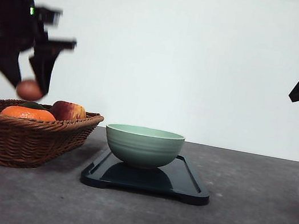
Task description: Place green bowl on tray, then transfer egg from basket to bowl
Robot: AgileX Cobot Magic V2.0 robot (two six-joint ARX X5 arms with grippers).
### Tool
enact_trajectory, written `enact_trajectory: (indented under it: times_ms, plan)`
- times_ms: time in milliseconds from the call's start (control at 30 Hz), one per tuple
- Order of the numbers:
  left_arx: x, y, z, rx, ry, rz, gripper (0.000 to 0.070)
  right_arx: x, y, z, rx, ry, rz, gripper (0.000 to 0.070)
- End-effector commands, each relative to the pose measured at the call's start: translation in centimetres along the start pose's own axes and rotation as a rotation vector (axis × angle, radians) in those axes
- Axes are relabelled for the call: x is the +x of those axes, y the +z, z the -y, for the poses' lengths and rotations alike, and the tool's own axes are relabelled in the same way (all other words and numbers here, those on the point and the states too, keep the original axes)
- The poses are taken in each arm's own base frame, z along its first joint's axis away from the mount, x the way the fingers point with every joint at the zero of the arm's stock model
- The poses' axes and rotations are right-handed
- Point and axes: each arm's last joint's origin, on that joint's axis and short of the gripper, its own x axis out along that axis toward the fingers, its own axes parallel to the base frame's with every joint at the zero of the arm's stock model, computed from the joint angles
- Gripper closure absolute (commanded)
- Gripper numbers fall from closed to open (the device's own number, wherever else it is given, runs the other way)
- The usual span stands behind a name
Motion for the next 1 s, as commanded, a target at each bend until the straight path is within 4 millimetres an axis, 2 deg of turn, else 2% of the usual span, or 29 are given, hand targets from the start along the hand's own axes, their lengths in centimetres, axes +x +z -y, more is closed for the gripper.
enact_trajectory:
  times_ms: [0, 167, 333, 667, 967]
  plan:
    - [-1.3, 0.6, 0.7, 0.016, -0.026, 0.041, 0.0485, 0.0, 0.3, -0.1, -0.011, -0.001, 0.013, 0.0485]
    - [-4.1, 0.8, 2.5, 0.066, -0.116, 0.133, 0.0485, 0.0, 0.3, 0.0, -0.012, -0.02, 0.014, 0.0485]
    - [-4.7, 1.1, 5.2, 0.127, -0.205, 0.206, 0.0485, 0.0, 0.3, 0.0, -0.012, -0.024, 0.014, 0.0485]
    - [-2.7, 1.2, 10.7, 0.23, -0.32, 0.294, 0.0484, 0.0, 0.3, 0.0, -0.012, -0.023, 0.014, 0.0485]
    - [1.2, 0.5, 13.6, 0.275, -0.356, 0.277, 0.0482, 0.0, 0.3, 0.0, -0.011, -0.023, 0.013, 0.0485]
